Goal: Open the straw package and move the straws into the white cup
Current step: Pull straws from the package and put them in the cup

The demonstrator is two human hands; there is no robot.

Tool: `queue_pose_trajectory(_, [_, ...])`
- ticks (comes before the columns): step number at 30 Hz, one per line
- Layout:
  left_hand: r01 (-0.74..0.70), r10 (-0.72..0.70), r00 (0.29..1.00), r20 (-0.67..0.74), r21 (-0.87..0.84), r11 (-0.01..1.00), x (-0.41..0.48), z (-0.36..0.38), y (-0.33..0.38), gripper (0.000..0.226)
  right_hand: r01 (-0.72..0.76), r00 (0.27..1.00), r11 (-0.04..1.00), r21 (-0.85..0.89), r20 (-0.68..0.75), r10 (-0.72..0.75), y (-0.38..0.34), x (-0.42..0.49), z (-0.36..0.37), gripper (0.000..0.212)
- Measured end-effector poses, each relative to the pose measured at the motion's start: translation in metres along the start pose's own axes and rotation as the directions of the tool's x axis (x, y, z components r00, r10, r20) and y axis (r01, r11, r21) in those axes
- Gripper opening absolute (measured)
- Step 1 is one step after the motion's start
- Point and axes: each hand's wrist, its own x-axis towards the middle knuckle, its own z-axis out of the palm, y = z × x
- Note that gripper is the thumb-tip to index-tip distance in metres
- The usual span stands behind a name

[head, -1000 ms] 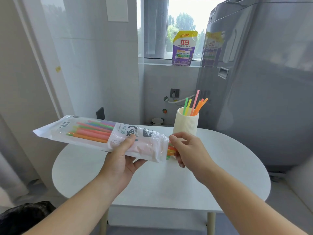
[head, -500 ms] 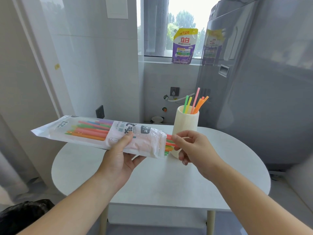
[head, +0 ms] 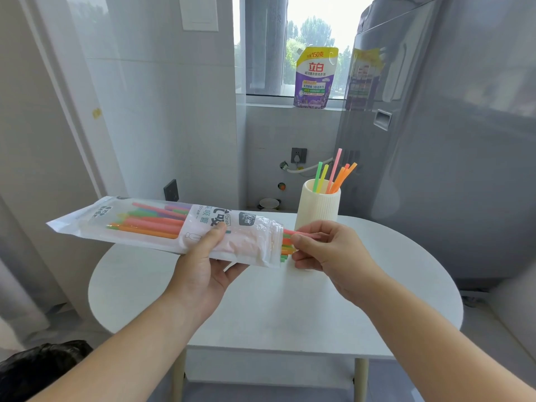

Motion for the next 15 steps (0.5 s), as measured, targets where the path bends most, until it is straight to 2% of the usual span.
queue_pose_trajectory(3, [-0.01, 0.01, 1.0, -0.012, -0.018, 1.0, 0.001, -0.001, 0.003, 0.026, -0.034, 0.999, 0.998, 0.061, -0.006, 0.035, -0.004, 0.002, -0.007, 0.011])
queue_pose_trajectory(8, [-0.027, 0.026, 0.999, -0.033, -0.039, 0.999, 0.002, -0.005, 0.007, 0.034, -0.136, 0.989, 0.979, 0.154, 0.071, 0.126, -0.007, 0.005, -0.023, 0.004])
queue_pose_trajectory(10, [-0.024, 0.023, 0.999, -0.028, -0.035, 0.999, 0.002, -0.005, 0.006, 0.038, -0.143, 0.988, 0.973, 0.181, 0.078, 0.131, -0.007, 0.005, -0.023, 0.008])
queue_pose_trajectory(13, [-0.017, 0.016, 1.0, -0.023, -0.031, 0.999, 0.002, -0.002, 0.003, 0.039, -0.131, 0.99, 0.98, 0.153, 0.069, 0.121, -0.007, 0.005, -0.02, 0.02])
queue_pose_trajectory(15, [-0.015, 0.014, 1.0, -0.024, -0.029, 0.999, 0.002, -0.001, 0.003, 0.039, -0.131, 0.99, 0.989, 0.063, 0.059, 0.127, -0.006, 0.005, -0.018, 0.024])
